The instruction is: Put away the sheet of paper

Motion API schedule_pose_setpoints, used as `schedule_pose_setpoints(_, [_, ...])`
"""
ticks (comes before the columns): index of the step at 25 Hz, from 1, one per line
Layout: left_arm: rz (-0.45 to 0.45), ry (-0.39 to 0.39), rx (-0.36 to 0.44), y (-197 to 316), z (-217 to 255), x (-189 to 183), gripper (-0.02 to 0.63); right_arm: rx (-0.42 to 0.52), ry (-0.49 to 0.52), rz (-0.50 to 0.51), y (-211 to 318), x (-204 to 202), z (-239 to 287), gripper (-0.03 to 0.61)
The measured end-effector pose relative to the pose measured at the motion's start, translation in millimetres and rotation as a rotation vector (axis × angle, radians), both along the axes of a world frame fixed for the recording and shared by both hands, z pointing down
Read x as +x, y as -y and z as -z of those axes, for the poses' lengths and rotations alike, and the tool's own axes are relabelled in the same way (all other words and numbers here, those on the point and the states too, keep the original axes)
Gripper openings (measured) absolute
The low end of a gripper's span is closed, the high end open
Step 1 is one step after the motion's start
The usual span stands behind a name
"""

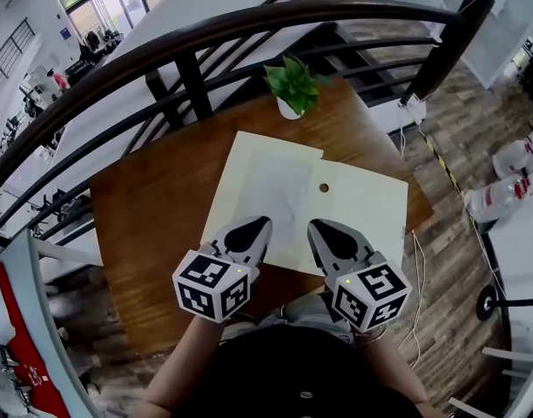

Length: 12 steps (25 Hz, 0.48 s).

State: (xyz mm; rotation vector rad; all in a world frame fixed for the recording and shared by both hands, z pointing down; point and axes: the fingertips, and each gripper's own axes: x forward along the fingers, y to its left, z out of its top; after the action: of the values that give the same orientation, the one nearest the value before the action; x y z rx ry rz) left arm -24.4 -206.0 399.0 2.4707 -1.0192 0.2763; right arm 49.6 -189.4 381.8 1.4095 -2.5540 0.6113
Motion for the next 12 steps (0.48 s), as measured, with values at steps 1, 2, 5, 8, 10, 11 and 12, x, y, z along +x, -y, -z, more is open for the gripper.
schedule_pose_setpoints(1, [0.001, 0.001, -0.013, -1.4, -2.9, 0.1, 0.020, 0.001, 0.006, -0.008, 0.2, 1.6, 0.1, 0.029])
schedule_pose_setpoints(2, [0.003, 0.000, -0.025, -2.5, -5.2, 0.1, 0.020, 0.002, 0.011, -0.015, 0.3, 2.8, 0.4, 0.029])
schedule_pose_setpoints(5, [0.011, -0.005, -0.041, -3.3, -7.6, -0.8, 0.020, 0.009, 0.010, -0.022, 0.8, 4.0, 1.3, 0.028])
schedule_pose_setpoints(8, [0.009, 0.000, -0.042, -4.6, -7.8, -0.6, 0.020, 0.005, 0.006, -0.019, 0.2, 3.4, 0.1, 0.026])
schedule_pose_setpoints(10, [0.003, 0.005, -0.043, -6.2, -8.5, 0.3, 0.020, -0.004, 0.008, -0.012, -1.2, 2.9, -2.1, 0.026])
schedule_pose_setpoints(11, [0.002, 0.005, -0.045, -6.8, -8.9, 0.4, 0.020, -0.008, 0.007, -0.010, -1.9, 2.7, -3.2, 0.026])
schedule_pose_setpoints(12, [0.002, 0.004, -0.047, -7.0, -9.1, 0.4, 0.020, -0.010, 0.004, -0.008, -2.4, 2.6, -4.3, 0.026])
